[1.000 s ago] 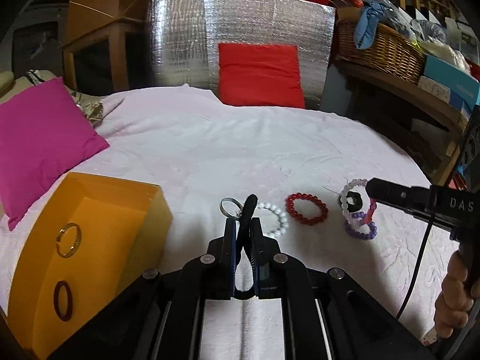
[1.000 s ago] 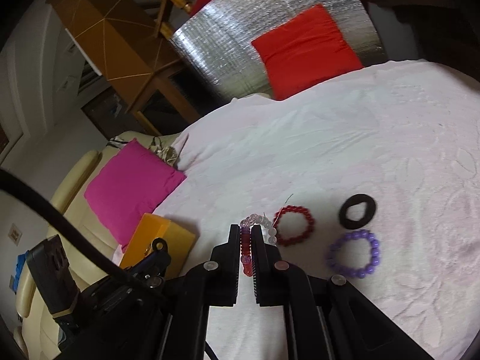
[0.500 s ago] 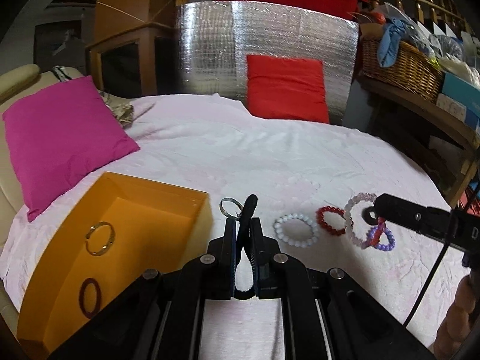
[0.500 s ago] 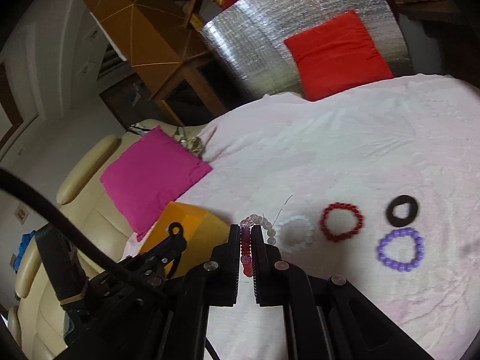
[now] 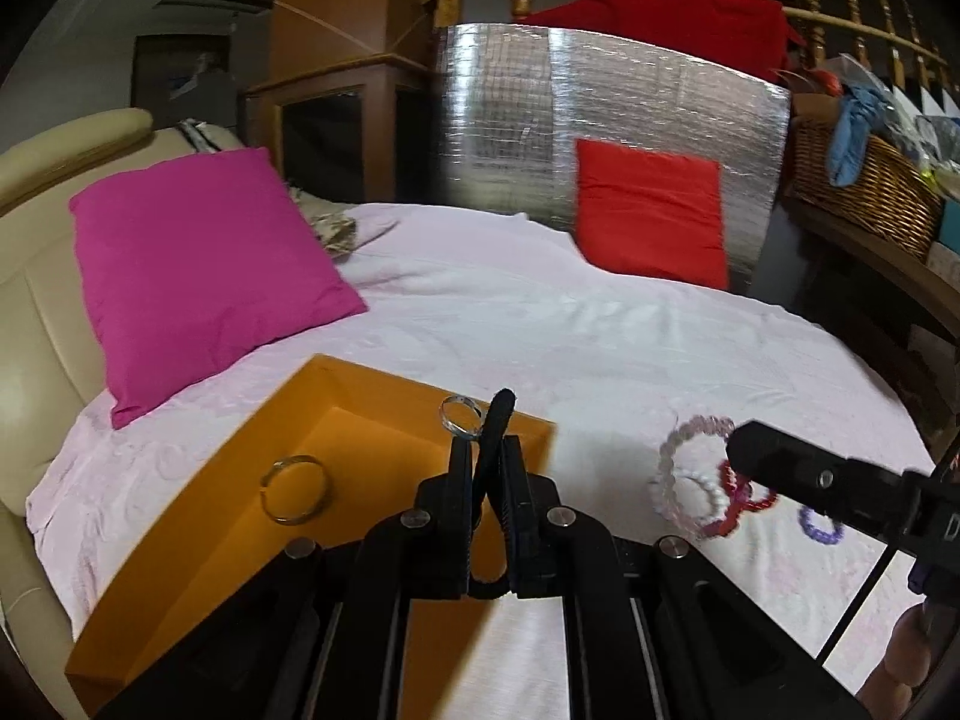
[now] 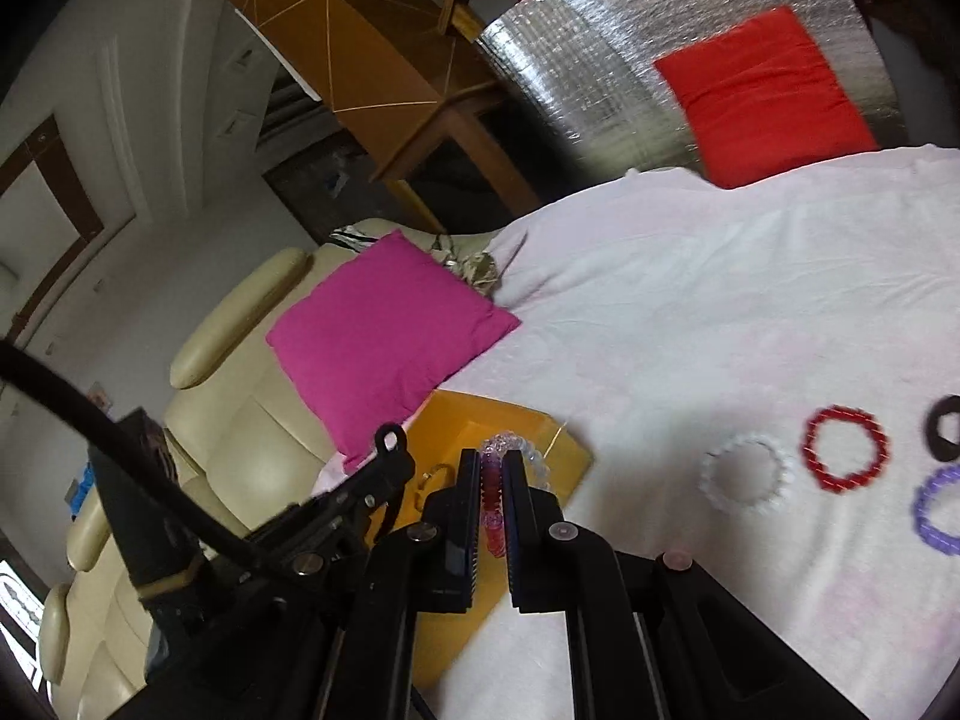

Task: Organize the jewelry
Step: 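Carry the keyring and pink bracelet into the orange box and release both, then move both open tools back toward the remaining bracelets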

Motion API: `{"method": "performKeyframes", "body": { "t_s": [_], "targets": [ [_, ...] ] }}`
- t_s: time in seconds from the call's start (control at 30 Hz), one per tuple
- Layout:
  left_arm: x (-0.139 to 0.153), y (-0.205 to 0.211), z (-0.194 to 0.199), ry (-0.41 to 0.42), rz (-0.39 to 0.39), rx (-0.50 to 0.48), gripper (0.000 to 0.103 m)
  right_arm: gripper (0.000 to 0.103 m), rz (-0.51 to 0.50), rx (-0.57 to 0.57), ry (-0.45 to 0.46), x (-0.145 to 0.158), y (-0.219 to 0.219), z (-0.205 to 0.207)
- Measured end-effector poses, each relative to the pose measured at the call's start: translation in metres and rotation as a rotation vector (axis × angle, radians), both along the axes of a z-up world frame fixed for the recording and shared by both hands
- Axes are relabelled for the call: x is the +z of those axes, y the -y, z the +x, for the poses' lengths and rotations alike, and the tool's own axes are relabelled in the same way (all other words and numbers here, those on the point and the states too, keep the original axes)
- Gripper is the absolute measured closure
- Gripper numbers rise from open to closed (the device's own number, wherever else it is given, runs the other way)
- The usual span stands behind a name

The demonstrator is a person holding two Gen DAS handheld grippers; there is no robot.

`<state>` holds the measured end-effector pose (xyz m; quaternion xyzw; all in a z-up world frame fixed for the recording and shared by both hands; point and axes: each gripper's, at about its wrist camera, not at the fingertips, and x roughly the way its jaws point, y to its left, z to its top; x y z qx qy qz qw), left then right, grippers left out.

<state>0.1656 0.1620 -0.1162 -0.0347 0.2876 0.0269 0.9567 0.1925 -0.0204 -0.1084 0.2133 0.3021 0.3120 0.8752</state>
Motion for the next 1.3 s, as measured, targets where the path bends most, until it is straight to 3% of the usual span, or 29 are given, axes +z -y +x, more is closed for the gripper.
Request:
{"method": "performKeyframes", "body": {
  "t_s": [0.17, 0.4, 0.53, 0.87, 1.0, 1.13, 1.3],
  "targets": [
    [-0.005, -0.02, 0.013, -0.029, 0.024, 0.081, 0.094, 0.095, 0.021, 0.063, -0.01, 0.001, -0.033, 0.021],
    [-0.028, -0.052, 0.03, -0.151, -0.003, 0.162, 0.094, 0.095, 0.003, 0.125, -0.035, -0.011, -0.07, 0.042],
    [-0.045, -0.059, 0.038, -0.232, -0.024, 0.171, 0.094, 0.095, -0.029, 0.127, -0.056, -0.022, -0.078, 0.048],
    [-0.066, -0.05, 0.046, -0.332, -0.03, 0.15, 0.093, 0.092, -0.084, 0.086, -0.107, -0.041, -0.082, 0.053],
    [-0.067, -0.053, 0.046, -0.336, -0.028, 0.17, 0.078, 0.092, -0.072, 0.072, -0.115, -0.038, -0.076, 0.054],
    [-0.06, -0.047, 0.044, -0.3, 0.03, 0.183, 0.056, 0.092, -0.065, 0.032, -0.087, -0.028, -0.059, 0.052],
    [-0.051, -0.037, 0.043, -0.25, 0.082, 0.186, 0.053, 0.092, -0.069, -0.025, -0.083, -0.021, -0.033, 0.049]
  ]
}}
